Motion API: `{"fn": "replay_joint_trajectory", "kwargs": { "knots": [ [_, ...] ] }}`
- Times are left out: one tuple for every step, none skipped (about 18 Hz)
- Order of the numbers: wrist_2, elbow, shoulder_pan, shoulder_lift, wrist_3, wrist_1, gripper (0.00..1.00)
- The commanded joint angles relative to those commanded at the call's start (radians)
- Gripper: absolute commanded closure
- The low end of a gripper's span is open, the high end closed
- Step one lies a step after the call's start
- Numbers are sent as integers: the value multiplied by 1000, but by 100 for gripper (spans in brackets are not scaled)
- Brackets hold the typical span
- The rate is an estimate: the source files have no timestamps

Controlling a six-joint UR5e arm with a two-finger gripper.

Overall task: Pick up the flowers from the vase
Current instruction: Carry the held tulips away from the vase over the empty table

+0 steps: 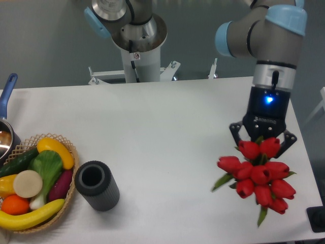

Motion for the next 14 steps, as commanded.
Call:
{"fn": "replay_joint_trajectory", "kwargs": {
  "knots": [
    [39,-6,0,0,0,-8,100],
    [51,-9,-2,-3,0,-12,100],
    [54,-9,-3,-8,0,-13,100],
    [59,-11,-3,-15,0,-9,100],
    [79,-14,-5,-23,2,-16,100],
    [105,-12,-6,-25,15,-37,100],
    [131,0,-6,-29,40,-77,100],
    [163,35,-9,-43,76,-154,100],
    [172,62,-9,-52,84,-216,100],
    [179,90,-9,-63,86,-268,100],
    [179,119,-9,-75,87,-314,100],
    [179,127,-9,-78,87,-327,100],
    [182,127,-9,-78,87,-332,100],
    [201,121,-9,-78,87,-332,100]
  ]
}}
